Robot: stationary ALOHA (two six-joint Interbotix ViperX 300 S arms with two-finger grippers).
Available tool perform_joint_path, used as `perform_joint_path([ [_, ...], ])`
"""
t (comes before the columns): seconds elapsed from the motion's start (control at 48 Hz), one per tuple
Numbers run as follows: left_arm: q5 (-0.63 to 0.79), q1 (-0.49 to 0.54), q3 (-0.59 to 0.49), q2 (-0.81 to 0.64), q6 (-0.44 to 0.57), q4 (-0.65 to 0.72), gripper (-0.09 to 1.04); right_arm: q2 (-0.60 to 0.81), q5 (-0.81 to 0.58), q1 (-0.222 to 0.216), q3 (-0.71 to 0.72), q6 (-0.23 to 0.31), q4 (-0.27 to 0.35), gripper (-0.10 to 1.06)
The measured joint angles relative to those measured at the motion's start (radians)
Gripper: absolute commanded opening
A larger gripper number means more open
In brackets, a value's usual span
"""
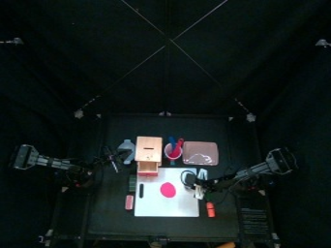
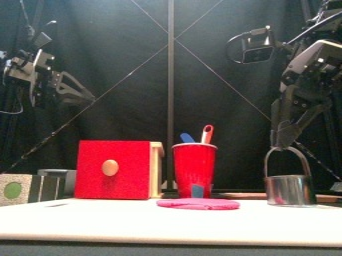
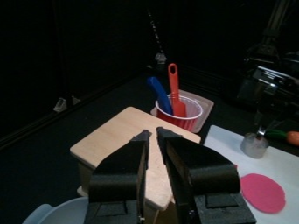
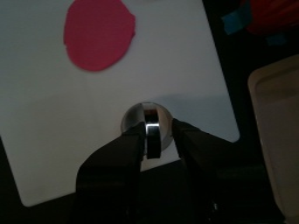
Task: Get the cutter from the drawer then cut the dough then place the extra dough in the bowl
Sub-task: Shut the drawer
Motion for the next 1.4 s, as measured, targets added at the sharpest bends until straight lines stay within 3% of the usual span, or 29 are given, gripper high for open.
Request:
perform_joint_path([
  [0.292, 0.002, 0.009, -0.003, 0.000, 0.002, -0.002, 0.59, -0.002, 0.000, 0.008, -0.035, 0.000, 0.003, 0.71],
  [0.521, 0.052, 0.114, -0.064, 0.005, 0.003, -0.003, 0.59, 0.011, -0.052, -0.018, -0.078, -0.011, -0.095, 0.68],
  [0.667, 0.273, 0.253, -0.156, 0.031, 0.015, 0.006, 0.58, 0.055, -0.163, -0.057, -0.100, -0.008, -0.173, 0.59],
  [0.896, 0.709, 0.495, -0.357, 0.146, 0.018, 0.175, 0.57, 0.144, -0.328, -0.126, -0.152, -0.014, -0.207, 0.39],
  [1.167, 0.896, 0.594, -0.541, 0.318, 0.021, 0.419, 0.50, 0.288, -0.416, -0.152, -0.252, -0.014, -0.288, 0.30],
  [1.396, 1.006, 0.612, -0.693, 0.503, 0.026, 0.535, 0.44, 0.430, -0.425, -0.164, -0.376, -0.014, -0.304, 0.30],
])
